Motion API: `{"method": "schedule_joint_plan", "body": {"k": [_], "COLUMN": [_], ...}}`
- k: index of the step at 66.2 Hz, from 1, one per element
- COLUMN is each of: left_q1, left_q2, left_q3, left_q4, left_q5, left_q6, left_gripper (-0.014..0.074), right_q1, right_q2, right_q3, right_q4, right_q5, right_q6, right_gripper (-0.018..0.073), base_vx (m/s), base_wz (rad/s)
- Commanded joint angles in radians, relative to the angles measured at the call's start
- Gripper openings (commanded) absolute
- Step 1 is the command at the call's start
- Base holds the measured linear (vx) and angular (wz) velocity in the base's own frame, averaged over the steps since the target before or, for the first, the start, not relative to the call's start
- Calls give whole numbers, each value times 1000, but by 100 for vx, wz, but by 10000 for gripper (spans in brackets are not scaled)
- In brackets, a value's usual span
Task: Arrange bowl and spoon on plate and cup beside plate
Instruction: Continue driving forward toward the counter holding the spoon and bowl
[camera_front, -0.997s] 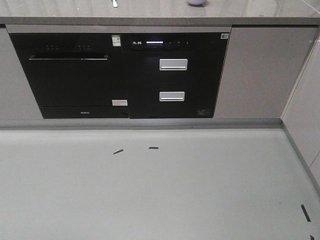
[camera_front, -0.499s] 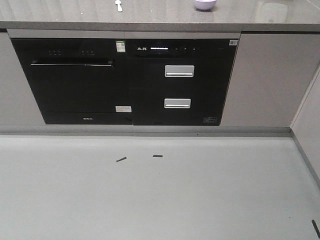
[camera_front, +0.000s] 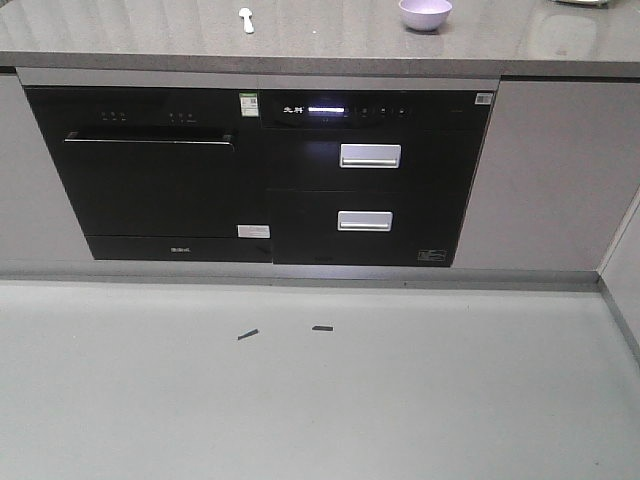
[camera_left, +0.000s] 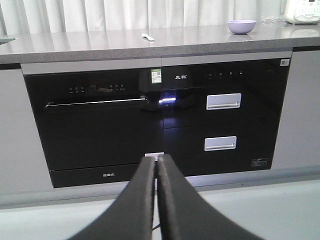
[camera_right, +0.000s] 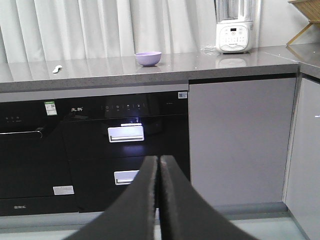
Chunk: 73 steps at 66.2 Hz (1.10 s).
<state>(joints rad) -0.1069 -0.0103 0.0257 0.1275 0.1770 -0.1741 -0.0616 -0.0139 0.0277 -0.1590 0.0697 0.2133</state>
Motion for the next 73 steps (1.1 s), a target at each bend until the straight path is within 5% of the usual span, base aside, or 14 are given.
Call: {"method": "schedule_joint_plan", "body": {"k": [1, 73], "left_q1": [2, 2], "left_q2": [8, 8], "left_q3": [-8, -8], "left_q4": [-1, -1], "left_q5": [-68, -68], "left_q6": [-13, -13], "left_gripper": [-6, -6], "right_q1": [-5, -5], "right_q2": [-7, -7], "right_q3": [4, 4], "right_q4": [-3, -3], "right_q5": [-76, -76], "right_q6": [-3, -3], "right_gripper": [-3, -3], "base_vx": [12, 10], "base_wz": [1, -1]}}
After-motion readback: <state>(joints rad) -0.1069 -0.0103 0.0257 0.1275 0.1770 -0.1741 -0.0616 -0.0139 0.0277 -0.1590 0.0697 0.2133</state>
